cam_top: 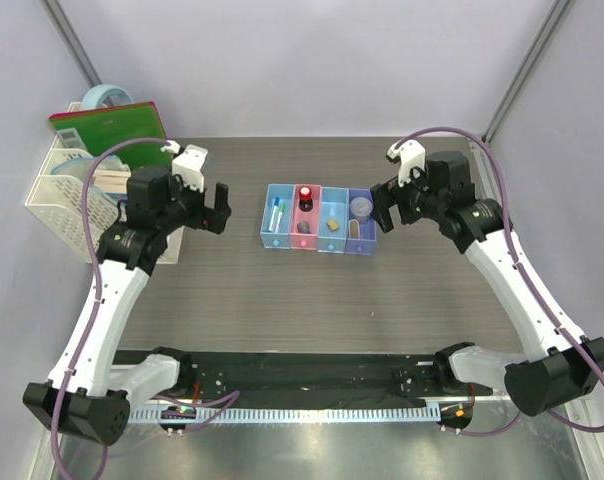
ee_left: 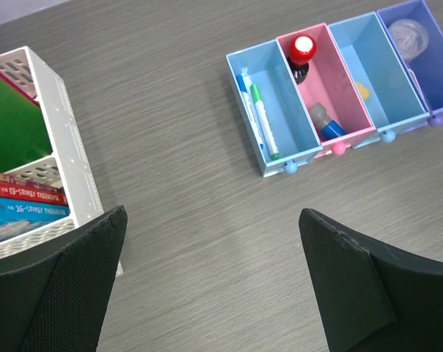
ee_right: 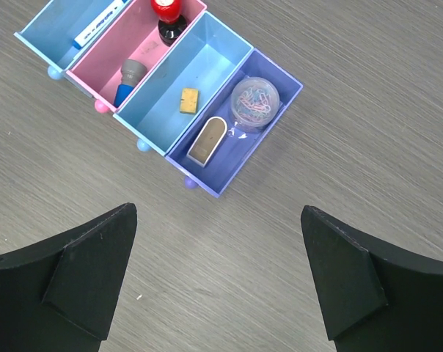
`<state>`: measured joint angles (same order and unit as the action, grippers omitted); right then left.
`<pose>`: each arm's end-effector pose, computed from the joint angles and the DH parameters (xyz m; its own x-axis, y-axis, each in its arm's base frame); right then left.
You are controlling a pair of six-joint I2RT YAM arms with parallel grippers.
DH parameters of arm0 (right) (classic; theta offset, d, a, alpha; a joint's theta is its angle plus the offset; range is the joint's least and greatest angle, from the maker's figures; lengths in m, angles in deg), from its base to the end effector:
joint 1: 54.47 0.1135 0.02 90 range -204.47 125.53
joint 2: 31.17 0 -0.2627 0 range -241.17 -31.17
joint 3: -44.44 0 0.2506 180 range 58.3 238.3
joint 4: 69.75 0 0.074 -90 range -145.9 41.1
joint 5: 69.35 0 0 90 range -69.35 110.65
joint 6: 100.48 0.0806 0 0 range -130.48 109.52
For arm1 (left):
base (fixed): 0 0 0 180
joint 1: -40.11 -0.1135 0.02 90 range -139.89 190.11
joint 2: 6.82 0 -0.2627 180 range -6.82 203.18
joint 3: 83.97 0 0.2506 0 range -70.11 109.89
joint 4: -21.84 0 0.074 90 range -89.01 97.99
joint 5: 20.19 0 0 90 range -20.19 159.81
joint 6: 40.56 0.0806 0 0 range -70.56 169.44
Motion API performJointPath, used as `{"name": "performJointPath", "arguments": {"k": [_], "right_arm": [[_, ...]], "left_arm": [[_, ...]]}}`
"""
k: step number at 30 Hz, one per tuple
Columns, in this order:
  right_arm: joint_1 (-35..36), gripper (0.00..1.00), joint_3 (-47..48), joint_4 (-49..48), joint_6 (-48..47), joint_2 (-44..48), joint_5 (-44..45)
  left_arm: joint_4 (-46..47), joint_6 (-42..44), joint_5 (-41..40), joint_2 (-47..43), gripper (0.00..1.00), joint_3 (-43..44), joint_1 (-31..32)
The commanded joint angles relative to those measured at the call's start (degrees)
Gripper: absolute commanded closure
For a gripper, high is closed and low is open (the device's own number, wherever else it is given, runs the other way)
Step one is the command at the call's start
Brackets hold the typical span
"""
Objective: Sort the stationery into containers
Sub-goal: Reset both arms
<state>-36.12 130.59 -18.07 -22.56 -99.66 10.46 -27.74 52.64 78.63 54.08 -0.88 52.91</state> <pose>0.2703 0.1047 0.3481 -0.4253 -0.3581 -0.8312 -0.5502 0.8315 -0.0767 0.2515 -0.0698 0.3670 -0.4283 0.1539 -0.8904 0.3762 0.9263 -0.0209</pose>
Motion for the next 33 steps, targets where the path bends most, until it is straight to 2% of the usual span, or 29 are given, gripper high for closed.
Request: {"name": "performJointPath", "arguments": {"k": [1,6,10,14,24,33], "right_arm": [[-0.9,0.00,-1.0,-3.1,0.7,1.9,0.8],[-0.8,0.00,-2.9,-5.4,0.7,1.8,3.9],[-0.8,0.00,-4.0,-6.5,0.0,1.3,8.7],[-0.8,0.00,-5.3,-7.3,-1.1,1.3,13.7],[-1.0,0.00,-7.1,-8.6,-1.8,1.3,16.6],[-1.2,0.00,-7.1,-8.6,-2.0,1.5,16.4]], "left_arm": [[3.8,-1.9,4.9,-3.1,0.00,-1.5,-2.4],[5.1,-0.7,3.9,-1.3,0.00,-1.6,-2.9],[3.9,1.1,0.0,7.0,0.00,4.7,-2.3],[4.0,3.2,-4.8,19.5,0.00,11.6,0.9],[8.7,3.7,-8.4,40.5,0.00,15.4,7.3],[9.6,5.8,-8.5,44.4,0.00,11.5,10.9]]}}
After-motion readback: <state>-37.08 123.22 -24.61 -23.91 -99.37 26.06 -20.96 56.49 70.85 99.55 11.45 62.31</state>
